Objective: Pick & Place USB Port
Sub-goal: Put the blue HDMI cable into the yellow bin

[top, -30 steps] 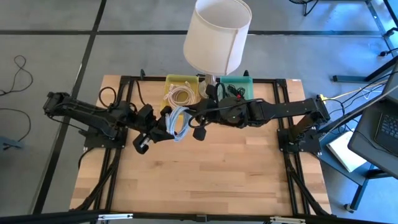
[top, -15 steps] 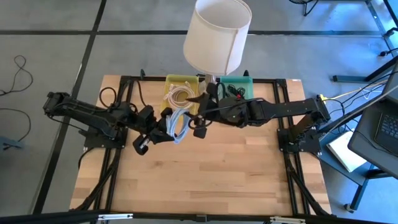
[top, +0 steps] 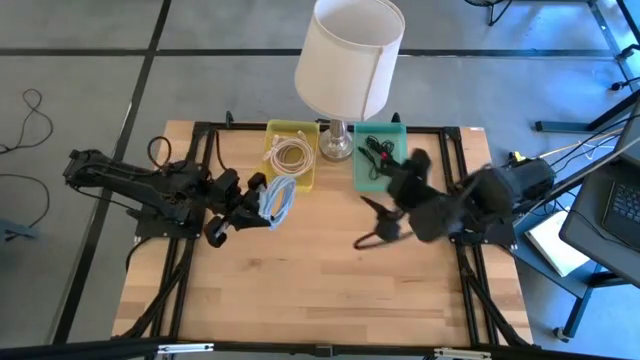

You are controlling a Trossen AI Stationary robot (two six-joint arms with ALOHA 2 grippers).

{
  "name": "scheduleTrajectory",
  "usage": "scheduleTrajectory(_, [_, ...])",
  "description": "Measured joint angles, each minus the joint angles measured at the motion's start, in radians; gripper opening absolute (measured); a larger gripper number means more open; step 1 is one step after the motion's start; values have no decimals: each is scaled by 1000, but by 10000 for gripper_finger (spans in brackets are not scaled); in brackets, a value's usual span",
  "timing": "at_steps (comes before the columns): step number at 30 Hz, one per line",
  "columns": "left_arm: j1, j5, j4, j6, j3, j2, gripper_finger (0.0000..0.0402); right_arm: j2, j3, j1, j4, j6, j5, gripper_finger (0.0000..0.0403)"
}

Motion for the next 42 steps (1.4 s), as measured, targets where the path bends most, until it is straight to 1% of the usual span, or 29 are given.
scheduleTrajectory(1, [3, -6, -56, 0, 1, -17, 34, 0, 18, 22, -84, 92, -1, 319])
scheduleTrajectory(3, [29, -15, -218, 3, 2, -37, 34, 0, 32, 60, -226, 258, -16, 316])
scheduleTrajectory(6, [104, -32, -517, -25, 0, -43, 34, 3, 27, 100, -382, 432, -62, 312])
scheduleTrajectory(8, [157, -64, -668, -21, 0, -39, 34, 2, 21, 116, -380, 482, -71, 309])
scheduleTrajectory(10, [206, -116, -748, 14, 0, -29, 34, 0, 19, 122, -365, 472, -57, 306])
scheduleTrajectory(12, [263, -148, -759, 72, 0, -15, 34, 0, 19, 124, -385, 478, -36, 302])
scheduleTrajectory(14, [326, -157, -753, 129, 4, 11, 34, -1, 18, 122, -385, 488, -30, 297])
scheduleTrajectory(17, [422, -158, -776, 196, 38, 87, 34, -1, 18, 115, -385, 469, -30, 290])
scheduleTrajectory(18, [455, -149, -781, 215, 57, 119, 34, -1, 18, 114, -385, 467, -30, 288])
scheduleTrajectory(21, [540, -44, -784, 280, 132, 233, 34, -1, 18, 113, -385, 455, -30, 282])
scheduleTrajectory(23, [578, -1, -813, 330, 195, 322, 34, -1, 18, 114, -385, 450, -30, 279])
scheduleTrajectory(27, [630, -9, -965, 441, 325, 496, 34, -1, 18, 114, -385, 466, -60, 276])
scheduleTrajectory(30, [655, -61, -1041, 507, 396, 600, 34, -1, 18, 114, -385, 468, -87, 276])
scheduleTrajectory(33, [676, -76, -1065, 546, 438, 687, 34, -1, 17, 114, -385, 468, -88, 276])
scheduleTrajectory(38, [703, -72, -1059, 559, 486, 804, 34, -1, 17, 114, -385, 460, -92, 276])
scheduleTrajectory(42, [718, -63, -1053, 560, 506, 884, 34, -1, 17, 114, -385, 440, -125, 276])
